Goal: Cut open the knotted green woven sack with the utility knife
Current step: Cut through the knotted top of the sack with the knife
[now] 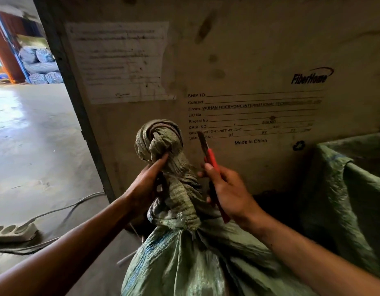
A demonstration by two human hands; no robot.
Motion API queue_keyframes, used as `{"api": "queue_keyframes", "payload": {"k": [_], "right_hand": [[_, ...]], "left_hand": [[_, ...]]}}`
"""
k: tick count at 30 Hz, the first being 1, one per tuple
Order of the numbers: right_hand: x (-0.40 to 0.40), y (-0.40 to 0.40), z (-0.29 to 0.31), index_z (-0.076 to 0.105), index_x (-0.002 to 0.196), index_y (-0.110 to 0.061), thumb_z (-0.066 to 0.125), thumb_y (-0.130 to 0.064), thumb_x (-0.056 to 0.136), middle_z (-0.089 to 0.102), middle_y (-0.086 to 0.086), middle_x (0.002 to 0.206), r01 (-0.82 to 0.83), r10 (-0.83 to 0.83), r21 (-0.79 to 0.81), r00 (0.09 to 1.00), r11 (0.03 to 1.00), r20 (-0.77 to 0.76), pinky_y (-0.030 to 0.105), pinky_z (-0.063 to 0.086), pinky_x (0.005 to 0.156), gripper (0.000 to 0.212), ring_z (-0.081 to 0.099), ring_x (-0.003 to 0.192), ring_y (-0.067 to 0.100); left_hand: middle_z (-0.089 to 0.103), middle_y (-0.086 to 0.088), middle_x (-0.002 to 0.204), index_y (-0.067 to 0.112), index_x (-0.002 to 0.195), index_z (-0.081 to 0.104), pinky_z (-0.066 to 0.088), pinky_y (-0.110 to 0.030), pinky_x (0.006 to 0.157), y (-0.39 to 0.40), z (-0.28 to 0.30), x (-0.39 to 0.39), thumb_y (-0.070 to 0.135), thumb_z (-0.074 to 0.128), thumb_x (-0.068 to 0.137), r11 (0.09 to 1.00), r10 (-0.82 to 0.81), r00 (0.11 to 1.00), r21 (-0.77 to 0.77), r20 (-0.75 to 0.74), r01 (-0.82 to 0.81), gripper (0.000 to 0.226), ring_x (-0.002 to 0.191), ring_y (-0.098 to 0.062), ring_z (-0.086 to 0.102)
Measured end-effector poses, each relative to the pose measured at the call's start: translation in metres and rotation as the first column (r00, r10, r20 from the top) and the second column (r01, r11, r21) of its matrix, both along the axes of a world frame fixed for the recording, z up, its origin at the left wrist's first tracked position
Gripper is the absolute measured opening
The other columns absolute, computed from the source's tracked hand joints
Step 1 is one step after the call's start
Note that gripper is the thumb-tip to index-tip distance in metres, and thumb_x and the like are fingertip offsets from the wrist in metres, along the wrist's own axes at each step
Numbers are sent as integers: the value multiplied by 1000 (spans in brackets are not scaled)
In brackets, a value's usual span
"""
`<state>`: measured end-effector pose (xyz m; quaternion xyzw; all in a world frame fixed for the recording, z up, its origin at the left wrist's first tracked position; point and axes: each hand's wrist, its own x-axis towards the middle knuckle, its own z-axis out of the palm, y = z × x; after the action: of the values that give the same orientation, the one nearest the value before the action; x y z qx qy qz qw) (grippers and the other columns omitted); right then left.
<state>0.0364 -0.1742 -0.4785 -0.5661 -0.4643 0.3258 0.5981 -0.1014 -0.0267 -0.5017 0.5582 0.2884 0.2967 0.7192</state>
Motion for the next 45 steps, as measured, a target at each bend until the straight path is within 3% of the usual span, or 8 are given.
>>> {"api": "queue_keyframes", "payload": {"k": [3, 7, 11, 17, 25, 29, 38, 45], "right_hand": [[0, -4, -2, 52, 83, -20, 41, -31, 97, 45, 3, 60, -11, 14, -18, 978, 1000, 207, 32, 34, 43, 21, 40, 47, 16], [-6, -10, -6, 50, 87, -28, 41, -35, 97, 50, 0, 62, -14, 69, -121, 881, 993, 469, 32, 41, 44, 14, 46, 47, 13], [-12, -10, -4, 52, 99, -24, 40, -36, 97, 52, 1, 65, -4, 81, -142, 839, 990, 538, 28, 41, 44, 17, 48, 50, 12], [-16, -3, 1, 51, 91, -23, 40, -34, 98, 51, 0, 62, -1, 56, -99, 833, 995, 551, 26, 38, 42, 16, 46, 48, 11], [-18, 3, -1, 51, 94, -23, 40, -31, 98, 52, -2, 60, 4, 57, -103, 816, 995, 575, 19, 36, 37, 14, 46, 45, 8], [-14, 2, -4, 53, 97, -23, 38, -32, 98, 56, -2, 57, 23, 47, -104, 786, 994, 616, 17, 36, 35, 17, 47, 38, 4], [-6, -7, -20, 47, 90, -31, 38, -33, 98, 54, -5, 62, 57, 122, -221, 688, 974, 715, 21, 36, 41, 13, 48, 45, 4], [14, -14, -5, 53, 92, -29, 54, -31, 91, 53, -1, 66, 91, -92, 19, 937, 996, 336, 28, 48, 43, 2, 50, 46, 3]], "left_hand": [[71, -11, 113, 12, 119, 63, 51, -40, 92, 3, -1, -5, 64, 68, 58, 993, 55, 998, -108, 9, -53, 80, 107, -24, 65], [78, -6, 93, 15, 104, 72, 56, -32, 72, 8, -3, -8, 66, 69, 55, 990, 48, 999, -135, -11, -49, 71, 89, -19, 72], [79, 1, 89, 19, 109, 68, 55, -29, 68, 7, -4, -6, 71, 68, 53, 996, 38, 998, -73, -42, -41, 77, 83, -11, 74], [78, 1, 96, 23, 107, 69, 52, -34, 77, 5, -5, -5, 76, 64, 56, 998, 58, 996, 19, -74, -57, 75, 88, -13, 73], [75, 0, 106, 21, 124, 57, 57, -28, 63, -5, 0, -5, 74, 63, 56, 990, 127, 991, 75, -52, -123, 87, 95, -14, 71], [68, -4, 120, 22, 129, 52, 57, -41, 79, -6, 2, -4, 73, 62, 60, 983, 172, 985, 75, -35, -169, 86, 109, -20, 65], [73, -3, 110, 21, 121, 58, 57, -37, 74, -1, 1, -9, 72, 68, 54, 975, 223, 975, 24, -17, -223, 85, 98, -18, 71], [73, -3, 110, 18, 120, 59, 58, -33, 68, 0, 2, -10, 71, 67, 58, 981, 166, 986, 99, -12, -164, 82, 99, -18, 70]]}}
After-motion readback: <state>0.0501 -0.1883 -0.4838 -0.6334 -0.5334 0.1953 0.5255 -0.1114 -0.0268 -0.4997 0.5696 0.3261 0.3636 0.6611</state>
